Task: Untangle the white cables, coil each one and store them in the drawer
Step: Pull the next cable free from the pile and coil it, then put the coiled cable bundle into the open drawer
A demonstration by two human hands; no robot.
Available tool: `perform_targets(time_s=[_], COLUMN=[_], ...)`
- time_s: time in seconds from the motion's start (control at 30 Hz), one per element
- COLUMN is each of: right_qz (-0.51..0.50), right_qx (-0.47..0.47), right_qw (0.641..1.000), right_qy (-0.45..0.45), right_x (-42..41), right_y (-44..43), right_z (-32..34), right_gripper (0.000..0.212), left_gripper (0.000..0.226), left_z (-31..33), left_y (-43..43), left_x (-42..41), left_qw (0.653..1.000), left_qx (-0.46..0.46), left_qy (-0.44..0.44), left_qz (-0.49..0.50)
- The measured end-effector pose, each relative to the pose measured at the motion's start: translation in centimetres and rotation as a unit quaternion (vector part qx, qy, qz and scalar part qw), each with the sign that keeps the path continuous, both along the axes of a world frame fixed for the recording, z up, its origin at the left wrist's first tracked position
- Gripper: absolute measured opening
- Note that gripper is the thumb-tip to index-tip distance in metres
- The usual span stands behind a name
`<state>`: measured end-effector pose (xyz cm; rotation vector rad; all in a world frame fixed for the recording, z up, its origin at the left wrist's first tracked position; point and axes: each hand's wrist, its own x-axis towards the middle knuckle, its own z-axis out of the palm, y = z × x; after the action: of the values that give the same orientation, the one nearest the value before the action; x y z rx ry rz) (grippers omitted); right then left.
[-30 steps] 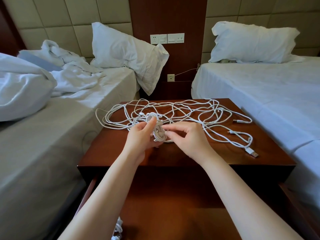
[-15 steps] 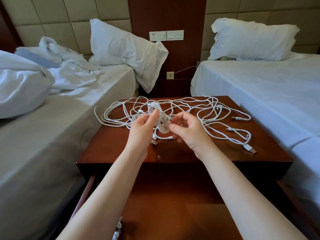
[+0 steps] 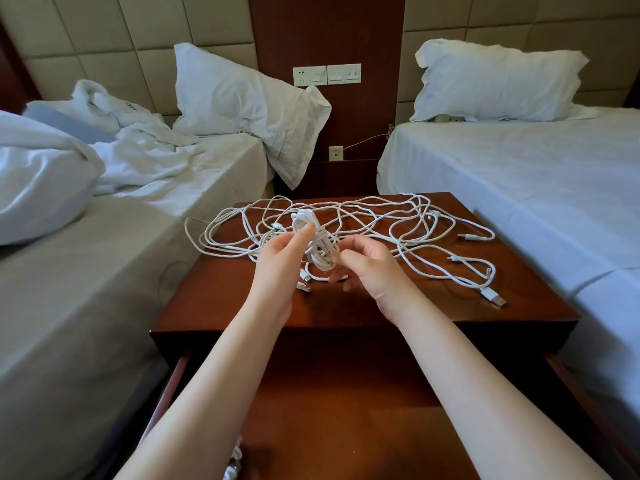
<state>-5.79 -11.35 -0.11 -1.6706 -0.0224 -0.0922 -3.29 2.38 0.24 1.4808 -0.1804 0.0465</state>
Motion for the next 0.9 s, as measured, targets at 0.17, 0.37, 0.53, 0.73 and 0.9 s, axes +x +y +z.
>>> perform_targets(time_s=[0.17,0.37,0.53,0.73,0.9], right_qz=[0.028,-0.001,0.032,0.095,0.092], right_qx=[-0.019,-0.003,-0.043,-0.128,-0.147], right_qw=[0.999,1.0,0.999,0.986,0.985], right_qy=[0.012,0.005,-0.002,-0.042,-0.019], right_x=[-0.4,-1.9,-4.6,-7.4,-7.8], right_y=[0.4,2.4,5.1,7.7,8.8], right_z=[0.5,0.9,0.1,-2.7,-5.3], right_gripper=[0.011,0.017,0.017,0.034,0.021], left_gripper=[0.022,0.018,0.032,0.038,0.04], left_z=[0.7,0.9,-0.3,-1.7,-3.4], left_y=[1.2,3.1,6.1,9.6,11.4], left_x=[-0.2,-1.9,-4.3,-7.1,-8.4], left_qw=[1.0,0.994,0.983,0.952,0.921], left_qx=[0.013,0.066,0.115,0.238,0.34], left_qy=[-0.02,-0.023,-0.008,-0.02,-0.02], left_qz=[0.012,0.078,0.145,0.193,0.186])
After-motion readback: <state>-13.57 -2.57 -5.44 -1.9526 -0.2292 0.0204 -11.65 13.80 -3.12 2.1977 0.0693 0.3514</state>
